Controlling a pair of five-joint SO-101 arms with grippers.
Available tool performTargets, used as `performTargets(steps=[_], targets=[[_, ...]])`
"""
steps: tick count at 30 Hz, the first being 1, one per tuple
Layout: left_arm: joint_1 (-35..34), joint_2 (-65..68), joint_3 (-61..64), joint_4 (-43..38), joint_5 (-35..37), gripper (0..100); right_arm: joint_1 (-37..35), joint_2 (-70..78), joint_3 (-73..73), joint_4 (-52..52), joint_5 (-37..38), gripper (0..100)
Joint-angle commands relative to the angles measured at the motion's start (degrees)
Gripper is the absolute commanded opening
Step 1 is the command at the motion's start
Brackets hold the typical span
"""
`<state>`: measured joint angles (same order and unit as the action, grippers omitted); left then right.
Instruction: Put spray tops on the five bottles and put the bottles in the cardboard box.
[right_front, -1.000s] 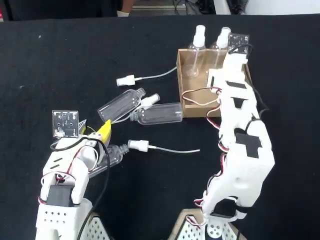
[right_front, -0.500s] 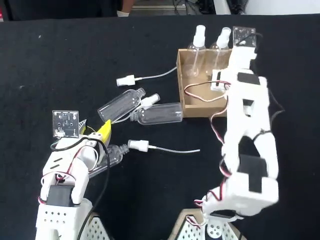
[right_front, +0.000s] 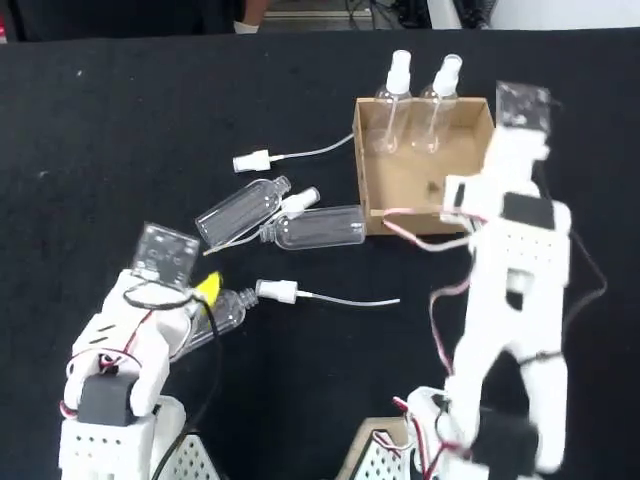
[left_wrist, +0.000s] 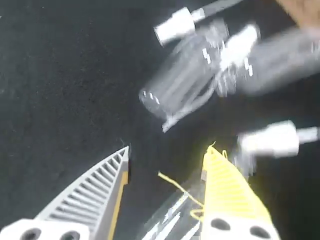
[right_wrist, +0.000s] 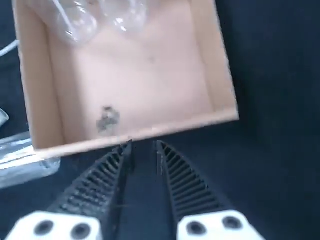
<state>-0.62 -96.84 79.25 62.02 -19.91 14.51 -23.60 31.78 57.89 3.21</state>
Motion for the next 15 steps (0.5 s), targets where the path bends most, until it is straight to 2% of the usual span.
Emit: performTargets(steps=[1,6,11,15], targets=[[-0.40,6.86,-5.85,7.21,-11.96,24,1.23,-11.65,6.02,0.18,0.44,2.8],[-0.31,21.45,-11.65,12.48,-17.76,24,1.49,-18.24,11.56,0.18,1.05,2.8],[-0.57,37.45,-19.74,13.01,-22.15,24,1.85,-20.97,15.16,0.35,8.70,2.8],[-0.22,48.53,-25.45,13.10,-24.97,30,4.84,-21.49,16.75,0.62,13.01,2.8]])
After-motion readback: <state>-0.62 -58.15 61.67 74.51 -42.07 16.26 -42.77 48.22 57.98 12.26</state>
